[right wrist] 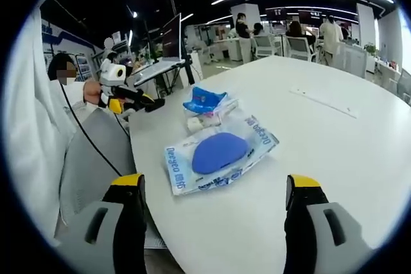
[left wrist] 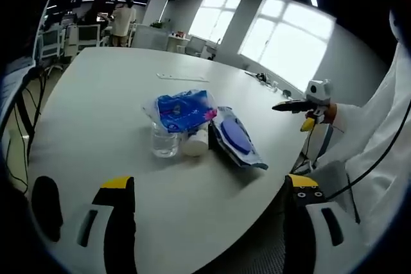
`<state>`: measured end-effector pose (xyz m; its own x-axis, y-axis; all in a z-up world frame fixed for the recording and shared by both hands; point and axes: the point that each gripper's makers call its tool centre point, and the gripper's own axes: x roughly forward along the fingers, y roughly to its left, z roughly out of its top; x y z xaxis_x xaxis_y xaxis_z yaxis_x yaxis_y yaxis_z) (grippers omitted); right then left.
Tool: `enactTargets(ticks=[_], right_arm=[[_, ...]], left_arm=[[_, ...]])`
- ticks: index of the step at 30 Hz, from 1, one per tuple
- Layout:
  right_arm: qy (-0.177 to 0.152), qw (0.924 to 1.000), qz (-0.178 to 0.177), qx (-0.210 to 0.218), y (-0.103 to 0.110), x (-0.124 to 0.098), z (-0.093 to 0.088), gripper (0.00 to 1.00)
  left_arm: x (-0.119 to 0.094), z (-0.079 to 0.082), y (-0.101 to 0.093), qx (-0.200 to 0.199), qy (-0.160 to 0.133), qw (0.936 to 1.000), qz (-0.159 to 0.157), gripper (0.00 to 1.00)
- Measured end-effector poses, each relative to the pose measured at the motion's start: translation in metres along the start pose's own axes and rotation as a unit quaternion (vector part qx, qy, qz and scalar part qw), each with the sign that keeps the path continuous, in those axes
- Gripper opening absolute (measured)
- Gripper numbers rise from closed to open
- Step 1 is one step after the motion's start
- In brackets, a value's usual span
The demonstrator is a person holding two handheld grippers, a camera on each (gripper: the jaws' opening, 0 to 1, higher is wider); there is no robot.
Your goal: Arrange the tabletop items into an orderly group along one side of the table until the central work area is clear of visible clutter.
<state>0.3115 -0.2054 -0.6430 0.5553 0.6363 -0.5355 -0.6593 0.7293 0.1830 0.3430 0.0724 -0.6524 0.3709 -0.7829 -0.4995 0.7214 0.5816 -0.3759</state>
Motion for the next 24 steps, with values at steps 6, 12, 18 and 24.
enactTargets(ticks=[6,12,18,24], right_arm=[[-0.013,0.9999,0.003,-0.004,-0.005,0.01,0.017,0.89],[-0.021,0.9997,0.003,-0.012,-0.01,0.024,0.033,0.86],[-0.031,0.9993,0.004,-0.019,-0.013,0.04,0.047,0.84],[-0.037,0.9993,0.0,-0.011,-0.018,0.055,0.059,0.8]], left_arm=[[0.002,0.013,0.006,0.003,-0.011,0.9999,0.003,0.99],[0.008,0.022,0.01,0.015,-0.009,0.9998,0.004,0.98],[0.014,0.03,0.017,0.015,-0.017,0.9997,0.009,0.96],[0.021,0.038,0.026,0.008,-0.022,0.9996,0.016,0.93]])
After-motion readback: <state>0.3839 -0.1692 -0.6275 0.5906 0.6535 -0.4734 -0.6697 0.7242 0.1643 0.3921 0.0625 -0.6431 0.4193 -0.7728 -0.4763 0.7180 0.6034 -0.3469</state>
